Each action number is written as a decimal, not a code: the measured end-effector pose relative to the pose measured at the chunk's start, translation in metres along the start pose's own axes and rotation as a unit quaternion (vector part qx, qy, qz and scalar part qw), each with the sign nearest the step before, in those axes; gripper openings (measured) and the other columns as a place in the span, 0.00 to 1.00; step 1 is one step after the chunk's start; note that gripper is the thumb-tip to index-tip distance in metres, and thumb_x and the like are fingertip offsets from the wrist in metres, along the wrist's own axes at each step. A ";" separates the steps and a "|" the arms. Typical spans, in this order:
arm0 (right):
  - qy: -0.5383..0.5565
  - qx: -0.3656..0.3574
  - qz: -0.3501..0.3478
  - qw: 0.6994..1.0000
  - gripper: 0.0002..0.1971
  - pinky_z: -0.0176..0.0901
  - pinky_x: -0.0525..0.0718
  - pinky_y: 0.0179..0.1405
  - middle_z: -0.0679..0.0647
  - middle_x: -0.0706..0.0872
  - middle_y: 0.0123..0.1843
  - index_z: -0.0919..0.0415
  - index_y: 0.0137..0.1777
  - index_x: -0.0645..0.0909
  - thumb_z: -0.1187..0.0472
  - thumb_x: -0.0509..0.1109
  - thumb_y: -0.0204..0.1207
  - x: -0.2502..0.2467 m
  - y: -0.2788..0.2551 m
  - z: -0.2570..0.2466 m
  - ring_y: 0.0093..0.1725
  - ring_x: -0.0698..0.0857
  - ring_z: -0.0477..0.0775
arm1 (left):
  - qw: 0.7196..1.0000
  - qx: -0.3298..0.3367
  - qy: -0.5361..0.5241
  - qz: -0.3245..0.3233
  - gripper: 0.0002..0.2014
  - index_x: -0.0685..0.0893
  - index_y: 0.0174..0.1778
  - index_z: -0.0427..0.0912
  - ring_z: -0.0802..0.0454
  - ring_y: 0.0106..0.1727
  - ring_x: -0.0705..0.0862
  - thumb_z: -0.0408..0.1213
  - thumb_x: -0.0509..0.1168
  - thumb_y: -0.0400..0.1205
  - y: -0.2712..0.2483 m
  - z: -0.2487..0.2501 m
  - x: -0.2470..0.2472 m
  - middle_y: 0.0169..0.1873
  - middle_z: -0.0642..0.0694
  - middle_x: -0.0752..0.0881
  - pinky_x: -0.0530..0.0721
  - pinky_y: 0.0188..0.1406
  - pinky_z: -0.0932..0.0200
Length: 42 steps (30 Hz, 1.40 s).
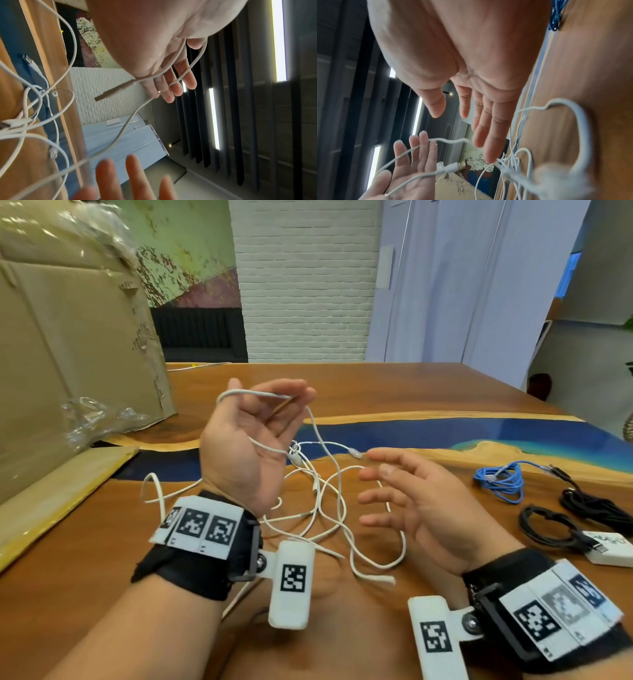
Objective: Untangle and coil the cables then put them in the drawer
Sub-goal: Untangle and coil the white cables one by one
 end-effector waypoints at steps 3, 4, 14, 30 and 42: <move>-0.028 0.020 -0.052 0.998 0.30 0.62 0.91 0.50 0.54 0.92 0.62 0.45 0.74 0.78 0.52 0.78 0.71 0.012 -0.002 0.010 0.58 0.92 0.61 | 0.996 -0.057 0.029 -0.061 0.31 0.85 0.58 0.29 0.30 0.63 0.88 0.51 0.43 0.92 -0.011 -0.011 0.016 0.64 0.33 0.88 0.86 0.67 0.40; -0.037 0.008 -0.060 0.998 0.29 0.60 0.91 0.50 0.54 0.93 0.58 0.44 0.75 0.77 0.52 0.77 0.72 0.015 -0.003 0.010 0.55 0.93 0.60 | 0.992 -0.076 0.047 -0.084 0.31 0.85 0.61 0.30 0.31 0.57 0.91 0.51 0.43 0.92 -0.013 -0.014 0.020 0.66 0.36 0.88 0.91 0.53 0.46; -0.050 -0.068 0.182 0.980 0.13 0.36 0.66 0.20 0.46 0.81 0.32 0.55 0.55 0.90 0.59 0.63 0.89 -0.057 0.004 -0.025 0.25 0.70 0.47 | 0.936 -0.135 0.324 0.010 0.17 0.83 0.28 0.42 0.55 0.18 0.61 0.37 0.61 0.84 0.002 -0.009 -0.023 0.21 0.48 0.74 0.54 0.24 0.56; -0.043 -0.120 0.040 0.991 0.10 0.36 0.64 0.17 0.47 0.66 0.22 0.57 0.45 0.92 0.63 0.70 0.83 -0.007 -0.003 -0.022 0.18 0.61 0.46 | 0.866 -0.230 0.407 -0.179 0.26 0.71 0.21 0.48 0.49 0.25 0.54 0.63 0.68 0.76 -0.018 -0.041 0.000 0.23 0.47 0.59 0.50 0.27 0.52; -0.254 0.018 -0.160 0.954 0.14 0.40 0.69 0.20 0.60 0.91 0.39 0.61 0.61 0.89 0.53 0.68 0.87 0.032 -0.017 0.015 0.22 0.73 0.55 | 0.991 -0.116 0.036 -0.049 0.14 0.85 0.57 0.34 0.50 0.41 0.90 0.35 0.54 0.92 -0.013 -0.041 0.023 0.41 0.42 0.90 0.91 0.50 0.58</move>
Point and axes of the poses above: each hand's wrist, its own y-axis towards the middle knuckle, its own x-axis out of the palm, z = x × y, the point moved 6 cm from there along y, towards the middle knuckle
